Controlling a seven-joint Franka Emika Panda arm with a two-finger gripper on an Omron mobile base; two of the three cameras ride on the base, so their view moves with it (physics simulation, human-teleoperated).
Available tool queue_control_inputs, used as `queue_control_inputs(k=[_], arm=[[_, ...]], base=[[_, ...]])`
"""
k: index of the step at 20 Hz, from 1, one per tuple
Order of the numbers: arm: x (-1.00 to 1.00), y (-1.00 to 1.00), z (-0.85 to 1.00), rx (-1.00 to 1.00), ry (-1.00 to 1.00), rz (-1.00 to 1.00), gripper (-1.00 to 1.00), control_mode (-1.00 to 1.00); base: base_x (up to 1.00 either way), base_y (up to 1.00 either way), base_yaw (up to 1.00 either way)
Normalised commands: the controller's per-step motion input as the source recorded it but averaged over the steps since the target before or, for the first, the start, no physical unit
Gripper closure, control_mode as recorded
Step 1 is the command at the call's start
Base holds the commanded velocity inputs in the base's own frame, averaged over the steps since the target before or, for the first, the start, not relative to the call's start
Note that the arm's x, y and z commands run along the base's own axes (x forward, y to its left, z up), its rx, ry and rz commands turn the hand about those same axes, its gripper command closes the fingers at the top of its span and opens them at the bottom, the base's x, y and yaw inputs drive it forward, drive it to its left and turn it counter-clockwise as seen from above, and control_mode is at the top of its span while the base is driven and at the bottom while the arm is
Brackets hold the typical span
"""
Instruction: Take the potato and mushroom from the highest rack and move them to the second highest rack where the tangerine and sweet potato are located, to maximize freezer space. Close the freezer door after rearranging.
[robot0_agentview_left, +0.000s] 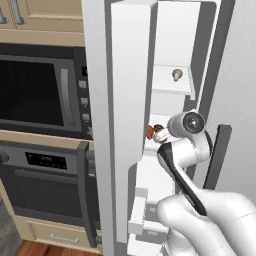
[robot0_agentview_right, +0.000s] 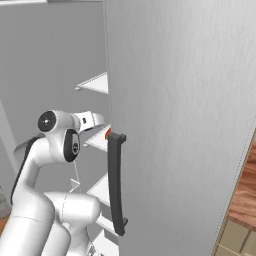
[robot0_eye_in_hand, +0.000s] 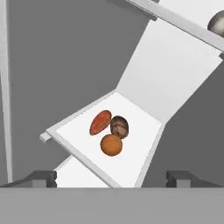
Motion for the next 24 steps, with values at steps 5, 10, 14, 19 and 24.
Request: queue_control_inputs(k=[5,10,14,19,24], arm=[[-0.63,0.08,0.47,0.03,0.04,-0.02,-1.00,-1.00],[-0.50,0.02,0.59,0.00,0.00,-0.06,-1.00,-1.00],[-0.41,0.01,0.69,0.00,-0.01,-0.05,-1.00,-1.00],[-0.10,0.00,0.64,-0.01,0.00,0.00,-1.00,-1.00],[0.06,0.00,0.49,-0.21,0.00,0.00,-1.00,-1.00]], base=[[0.00,0.00,0.00],[0.00,0.00,0.00],[0.00,0.00,0.00],[0.00,0.00,0.00],[0.00,0.00,0.00]])
